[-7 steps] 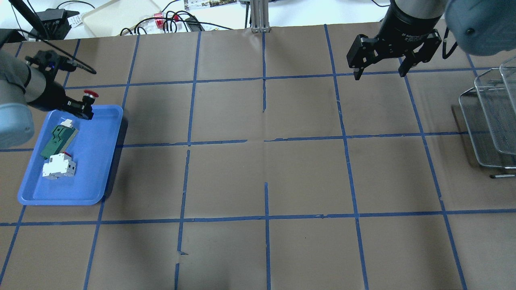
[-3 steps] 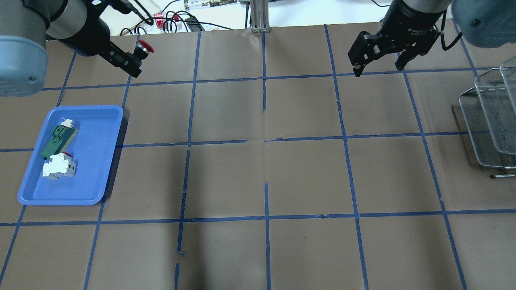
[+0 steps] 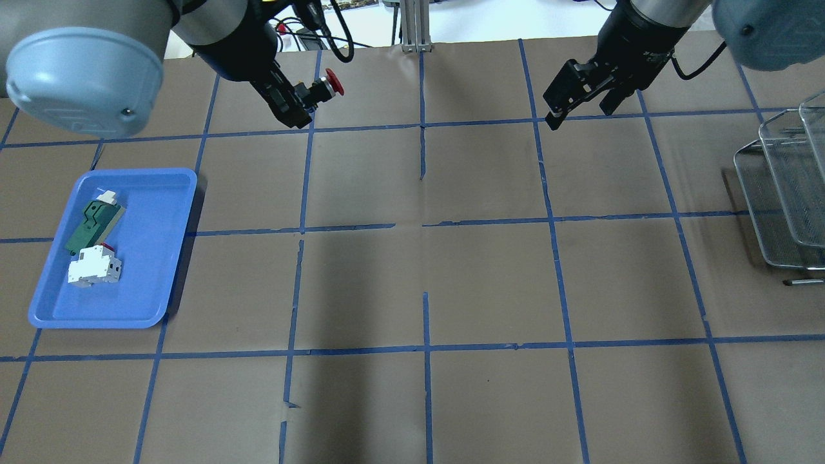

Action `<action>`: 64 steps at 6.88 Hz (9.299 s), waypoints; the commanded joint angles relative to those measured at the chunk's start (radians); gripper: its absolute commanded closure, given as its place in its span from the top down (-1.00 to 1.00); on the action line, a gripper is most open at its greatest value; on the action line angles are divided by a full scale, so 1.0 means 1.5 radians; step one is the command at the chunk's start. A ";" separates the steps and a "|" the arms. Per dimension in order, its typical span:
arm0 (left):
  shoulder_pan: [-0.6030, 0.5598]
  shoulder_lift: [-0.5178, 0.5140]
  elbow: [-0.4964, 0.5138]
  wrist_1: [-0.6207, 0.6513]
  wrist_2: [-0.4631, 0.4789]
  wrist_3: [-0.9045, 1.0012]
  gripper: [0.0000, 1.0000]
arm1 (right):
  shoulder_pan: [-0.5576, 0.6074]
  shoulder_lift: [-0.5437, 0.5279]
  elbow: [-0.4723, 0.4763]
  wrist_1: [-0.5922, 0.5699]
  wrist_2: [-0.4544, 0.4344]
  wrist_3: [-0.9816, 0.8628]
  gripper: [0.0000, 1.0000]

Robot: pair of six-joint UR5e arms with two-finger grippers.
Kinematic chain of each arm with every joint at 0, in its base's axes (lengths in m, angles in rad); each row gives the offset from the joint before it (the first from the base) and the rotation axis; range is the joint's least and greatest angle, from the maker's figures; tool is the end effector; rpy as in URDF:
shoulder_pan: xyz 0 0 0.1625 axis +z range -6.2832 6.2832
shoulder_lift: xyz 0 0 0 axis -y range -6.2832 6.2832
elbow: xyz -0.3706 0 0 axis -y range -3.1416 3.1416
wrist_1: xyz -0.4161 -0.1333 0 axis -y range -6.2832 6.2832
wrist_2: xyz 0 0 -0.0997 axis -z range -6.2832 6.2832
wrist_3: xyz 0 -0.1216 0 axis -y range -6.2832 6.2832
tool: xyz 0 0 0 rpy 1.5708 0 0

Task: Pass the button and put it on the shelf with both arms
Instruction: 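Carry the button to table center with left gripper while right gripper approaches, then close the right gripper on the button's base beside the left gripper, then open the left gripper and pull it back while right gripper holds button, then carry the button over the mesh basket with the right gripper while left retracts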

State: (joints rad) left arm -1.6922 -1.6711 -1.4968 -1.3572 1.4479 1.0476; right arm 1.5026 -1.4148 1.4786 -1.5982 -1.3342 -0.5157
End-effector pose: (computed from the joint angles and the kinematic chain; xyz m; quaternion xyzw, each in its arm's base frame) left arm -0.2166 -0.5513 0.4203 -0.5531 -0.8256 0.1108 0.0130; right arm 0.1227 -0.5779 0.3803 -0.2182 0.9686 -0.0167 0.1182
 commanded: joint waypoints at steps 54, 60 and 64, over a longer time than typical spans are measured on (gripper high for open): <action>-0.010 0.029 0.032 -0.041 0.014 -0.386 1.00 | -0.436 0.065 -0.002 -0.236 -0.126 -1.054 -1.00; 0.019 0.054 0.033 -0.180 0.106 -0.673 1.00 | -0.488 0.105 -0.006 -0.194 -0.120 -1.048 0.60; 0.020 0.056 0.021 -0.181 0.090 -0.672 1.00 | -0.454 0.006 -0.012 -0.095 -0.099 -0.968 1.00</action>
State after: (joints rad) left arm -1.6630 -1.5881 -1.4633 -1.6288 1.5853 0.0387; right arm 0.7869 -1.3382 1.4672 -1.7972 -1.4753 -2.0529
